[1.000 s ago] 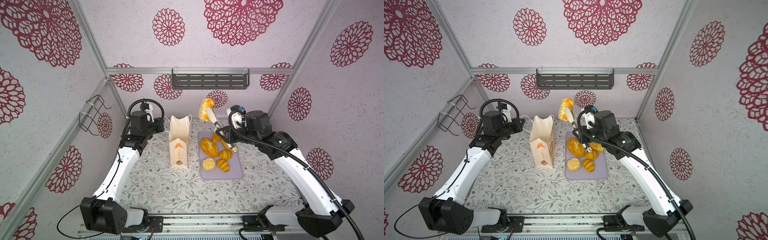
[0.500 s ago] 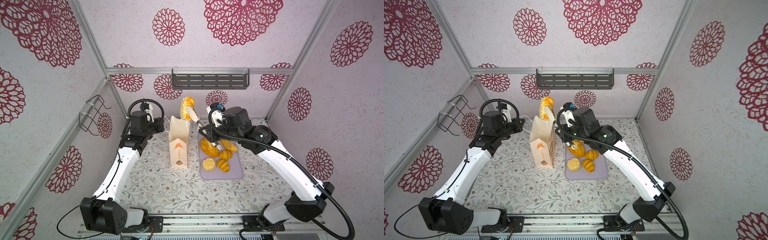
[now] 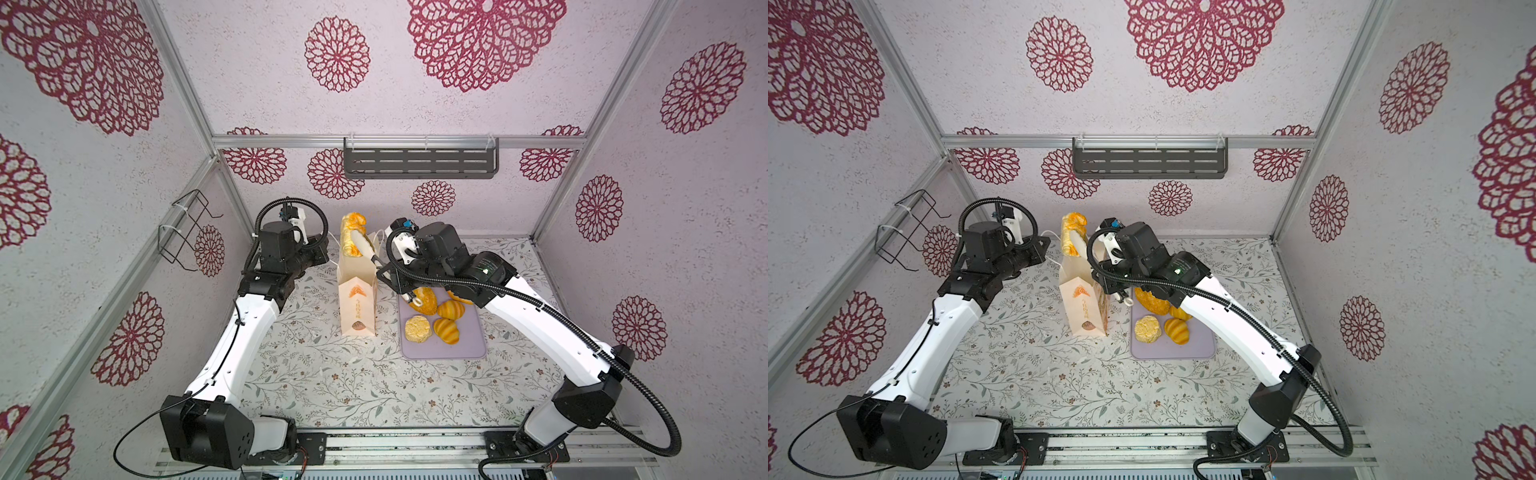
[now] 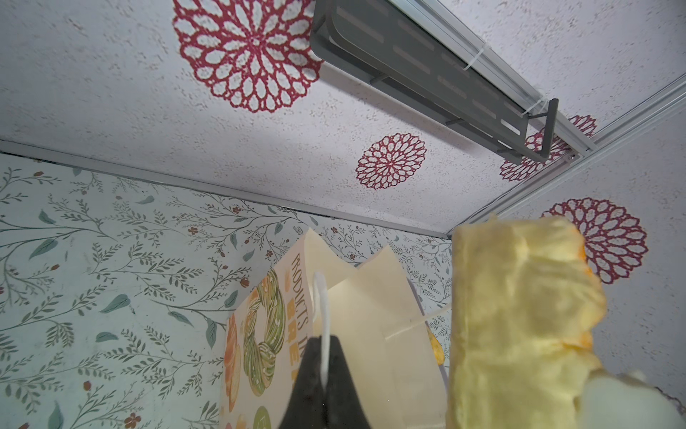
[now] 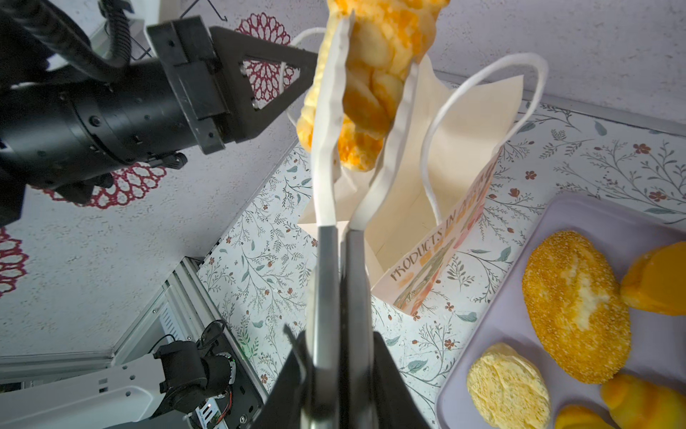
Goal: Place the fake bread into the paper bag
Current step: 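Lower the roll into the bag held by the left gripper and open the tongs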
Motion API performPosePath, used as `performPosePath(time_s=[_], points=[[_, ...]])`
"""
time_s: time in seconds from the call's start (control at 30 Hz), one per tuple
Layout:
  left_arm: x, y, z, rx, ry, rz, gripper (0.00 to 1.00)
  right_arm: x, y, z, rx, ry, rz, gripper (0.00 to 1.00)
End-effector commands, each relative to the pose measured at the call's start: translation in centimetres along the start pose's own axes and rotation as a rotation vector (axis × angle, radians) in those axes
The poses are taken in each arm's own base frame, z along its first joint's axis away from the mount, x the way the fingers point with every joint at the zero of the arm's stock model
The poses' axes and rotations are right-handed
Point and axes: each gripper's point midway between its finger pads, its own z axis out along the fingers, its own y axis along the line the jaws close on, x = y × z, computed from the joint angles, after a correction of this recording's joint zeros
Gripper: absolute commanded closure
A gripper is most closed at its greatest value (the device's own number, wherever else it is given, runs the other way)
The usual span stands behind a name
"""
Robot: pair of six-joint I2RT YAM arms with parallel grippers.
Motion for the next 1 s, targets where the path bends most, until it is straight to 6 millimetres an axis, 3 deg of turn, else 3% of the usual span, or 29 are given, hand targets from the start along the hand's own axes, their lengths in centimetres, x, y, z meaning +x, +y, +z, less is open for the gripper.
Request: performPosePath(time_s=[0.0,0.23,0.7,0.97], points=[[-0.3,-0.7,-0.6,0.022,-0.022,0.018,1.00,-2.4,1.0,-1.7,-0.017,-0.103,-0.032,0.90],[-0.3,-0.7,-0.6,0.023,-0.022,0.018,1.00,0.0,-0.3,-0.2,0.021,-0.046,-0.021,0.90],[-0.2,-0.6,-0.5,0.017,-0.022,0.017,1.00,2.1,-2.4,-0.3,0.105,-0.031,-0.001,0.88],[-0.2,-0.5,-0.5,0.015,-0.021,0.017,1.00,2.3,-2.1,0.0,0.095,-0.031,0.005,0.78]])
